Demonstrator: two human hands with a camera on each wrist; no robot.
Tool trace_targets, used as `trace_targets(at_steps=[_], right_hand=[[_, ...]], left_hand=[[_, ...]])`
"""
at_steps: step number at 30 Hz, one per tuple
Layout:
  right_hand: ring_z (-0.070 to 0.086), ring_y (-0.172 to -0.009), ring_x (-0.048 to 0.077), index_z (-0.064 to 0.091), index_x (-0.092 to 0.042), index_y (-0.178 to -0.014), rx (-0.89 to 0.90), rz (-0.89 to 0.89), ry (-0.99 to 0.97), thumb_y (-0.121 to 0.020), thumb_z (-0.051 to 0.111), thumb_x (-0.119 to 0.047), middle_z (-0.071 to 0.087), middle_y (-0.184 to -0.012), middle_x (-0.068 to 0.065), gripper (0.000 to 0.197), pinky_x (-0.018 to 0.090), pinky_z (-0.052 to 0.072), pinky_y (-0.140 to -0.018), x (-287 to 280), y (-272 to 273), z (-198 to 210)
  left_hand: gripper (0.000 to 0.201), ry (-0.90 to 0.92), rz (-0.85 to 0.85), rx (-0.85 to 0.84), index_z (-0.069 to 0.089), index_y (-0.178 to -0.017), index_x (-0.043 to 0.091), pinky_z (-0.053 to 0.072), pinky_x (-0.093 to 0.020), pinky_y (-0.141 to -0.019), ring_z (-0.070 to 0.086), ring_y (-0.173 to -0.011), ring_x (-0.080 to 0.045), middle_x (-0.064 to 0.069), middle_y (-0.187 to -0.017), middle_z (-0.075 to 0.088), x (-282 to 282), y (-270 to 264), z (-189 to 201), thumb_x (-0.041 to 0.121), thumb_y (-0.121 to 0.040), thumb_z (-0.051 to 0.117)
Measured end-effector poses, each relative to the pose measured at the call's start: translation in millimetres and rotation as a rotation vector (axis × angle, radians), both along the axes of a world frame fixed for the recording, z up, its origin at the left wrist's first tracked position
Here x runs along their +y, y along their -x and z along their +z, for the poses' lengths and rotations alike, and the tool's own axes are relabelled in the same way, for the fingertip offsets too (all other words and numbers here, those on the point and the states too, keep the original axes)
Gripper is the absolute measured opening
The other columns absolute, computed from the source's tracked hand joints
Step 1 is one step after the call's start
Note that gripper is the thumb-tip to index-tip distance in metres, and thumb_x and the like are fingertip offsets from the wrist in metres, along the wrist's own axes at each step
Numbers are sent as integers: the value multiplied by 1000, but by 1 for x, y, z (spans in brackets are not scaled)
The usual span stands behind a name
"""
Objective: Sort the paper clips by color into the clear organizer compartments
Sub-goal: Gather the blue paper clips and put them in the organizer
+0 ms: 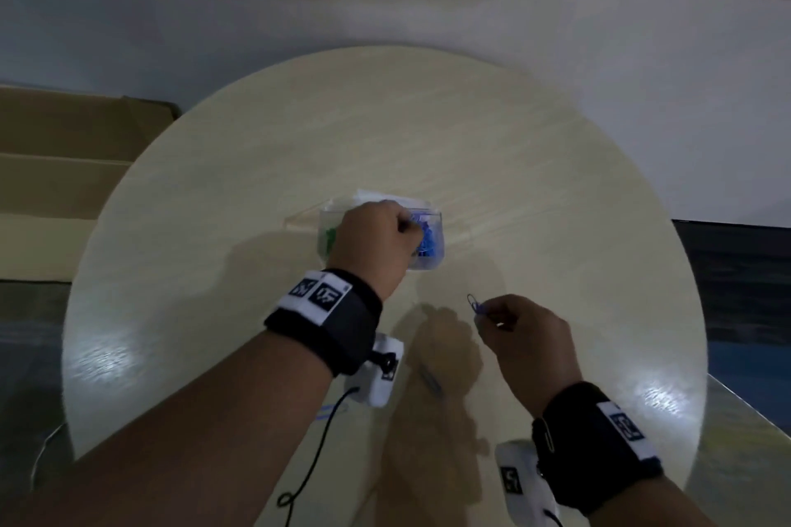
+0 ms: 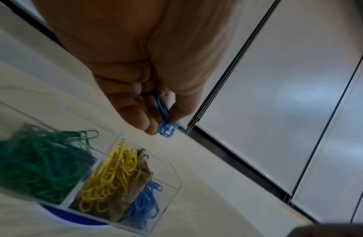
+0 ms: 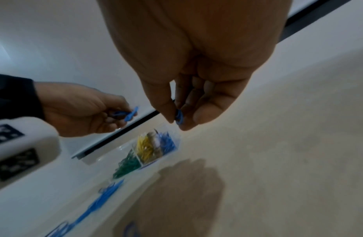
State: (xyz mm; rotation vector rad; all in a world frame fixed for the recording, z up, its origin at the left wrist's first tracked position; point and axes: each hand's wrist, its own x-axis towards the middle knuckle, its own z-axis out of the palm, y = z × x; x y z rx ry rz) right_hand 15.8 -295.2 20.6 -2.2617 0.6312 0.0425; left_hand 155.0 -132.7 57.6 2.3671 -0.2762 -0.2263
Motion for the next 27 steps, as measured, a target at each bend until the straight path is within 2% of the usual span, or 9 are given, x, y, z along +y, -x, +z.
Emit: trace_targets(at_steps=[3, 6, 8, 10, 15, 19, 21, 23, 27], right_hand=[[58, -54, 1, 70, -28, -78, -33, -26, -30, -82, 70, -23, 67, -65, -11, 6, 10, 39, -48, -9, -12, 10], [62, -62, 5, 70, -28, -81, -31, -31, -60, -84, 69, -25, 68, -69, -9, 5, 22, 52, -59, -13, -25, 16], [64, -67, 9, 71, -27, -83, -31, -17, -66, -83, 68, -28, 69, -71, -8, 3, 33, 57, -65, -13, -37, 17], [66, -69, 11, 71, -26, -88, -42, -7, -62, -81, 68, -30, 71, -73, -7, 8, 37, 58, -69, -12, -52, 18], [67, -68, 13, 71, -20, -90, -66, 15, -118, -81, 70, -27, 72, -72, -3, 11, 37, 58, -68, 4, -94, 20], [68, -77, 16, 71, -22, -103, -76, 13, -110, -85, 66, -42, 71, -97, 1, 27, 35, 58, -69, 10, -103, 16], [63, -80, 17, 69, -25, -102, -104, 30, 63, -84, 65, -43, 64, -101, 0, 26, 30, 50, -75, 9, -87, 16], [57, -74, 15, 65, -26, -95, -64, 87, 148, -80, 70, -40, 59, -93, -2, 21, 25, 41, -70, 15, -56, 11], [57, -74, 19, 61, -27, -93, 198, 322, 162, -72, 74, -42, 55, -89, -5, 29, 29, 44, -68, 37, 18, -12]], left_hand=[[27, -58, -64, 34, 69, -77, 4, 49, -35, -61, 62, -69, -29, -13, -74, 67, -21, -10, -11, 21, -90, 54], [35, -93, -57, 65, 59, -71, 1, 42, -35, -61, 60, -75, -36, -13, -69, 56, -28, -12, -19, 24, -95, 47], [31, -68, 4, 33, 67, -93, 2, 47, -36, -75, 63, -92, -33, -17, -93, 65, -24, -11, -16, 25, -96, 45], [32, -22, 93, -19, 66, -117, 11, 49, -33, -91, 62, -104, -24, -9, -116, 66, -11, -8, -9, 28, -97, 47], [20, 27, 200, -102, 71, -98, 24, 50, -27, -80, 63, -87, -15, 3, -98, 68, 56, 10, -10, 28, -94, 52], [15, -140, 229, -113, 70, -97, 22, 46, -28, -78, 61, -83, -21, -1, -95, 64, 111, 24, -38, 23, -93, 55], [18, -196, 165, -106, 69, -105, 19, 50, -36, -82, 60, -88, -25, -4, -102, 61, 126, 30, -53, 19, -94, 55], [27, -315, 17, -145, 66, -117, 15, 50, -43, -87, 56, -99, -32, -8, -113, 60, 133, 34, -65, 14, -94, 53], [46, -516, -245, -150, 59, -128, 20, 51, -48, -81, 50, -105, -36, -7, -126, 58, 136, 41, -71, 8, -83, 61]])
